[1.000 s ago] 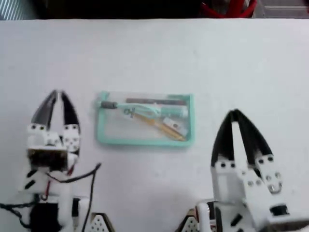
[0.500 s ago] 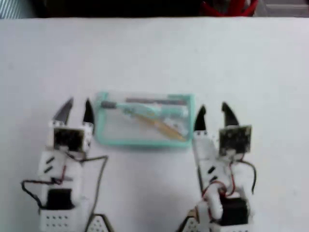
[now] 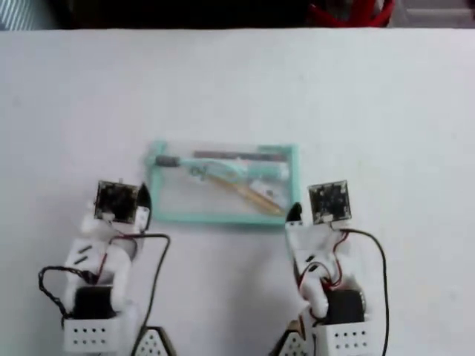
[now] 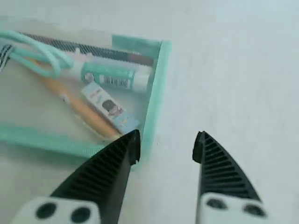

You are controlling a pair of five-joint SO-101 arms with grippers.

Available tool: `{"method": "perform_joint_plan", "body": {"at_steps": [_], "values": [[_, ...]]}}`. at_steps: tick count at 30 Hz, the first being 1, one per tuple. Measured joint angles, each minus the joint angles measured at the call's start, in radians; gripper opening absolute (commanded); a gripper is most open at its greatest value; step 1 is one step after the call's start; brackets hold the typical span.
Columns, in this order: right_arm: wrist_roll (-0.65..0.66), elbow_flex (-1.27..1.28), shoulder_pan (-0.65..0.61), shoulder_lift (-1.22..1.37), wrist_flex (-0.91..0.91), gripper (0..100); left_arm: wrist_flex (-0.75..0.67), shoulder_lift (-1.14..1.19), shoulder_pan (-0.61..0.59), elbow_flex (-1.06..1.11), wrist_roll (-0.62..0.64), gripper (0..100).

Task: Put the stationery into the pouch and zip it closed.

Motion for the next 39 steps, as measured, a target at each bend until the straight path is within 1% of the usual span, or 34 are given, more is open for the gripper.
{"method": "perform_joint_plan", "body": {"at_steps": [7, 10, 16, 20, 30, 36, 39], "values": [[0.0, 0.0, 0.0, 0.0, 0.29, 18.8, 0.227, 0.0, 0.0, 0.0, 0.0, 15], [0.0, 0.0, 0.011, 0.0, 0.324, 18.7, 0.311, 0.0, 0.0, 0.0, 0.0, 15], [0.0, 0.0, 0.04, 0.0, 0.334, 18.7, 0.477, 0.0, 0.0, 0.0, 0.0, 15], [0.0, 0.0, 0.04, 0.0, 0.334, 18.7, 0.499, -0.014, 0.0, 0.0, 0.0, 15], [0.0, 0.0, 0.048, 0.0, 0.334, 18.7, 0.499, -0.014, 0.0, 0.0, 0.0, 15], [0.0, 0.0, 0.157, 0.0, 0.334, 18.8, 0.499, -0.014, 0.0, 0.0, 0.0, 15], [0.0, 0.0, 0.181, 0.0, 0.334, 18.8, 0.499, -0.014, 0.0, 0.0, 0.0, 15]]}}
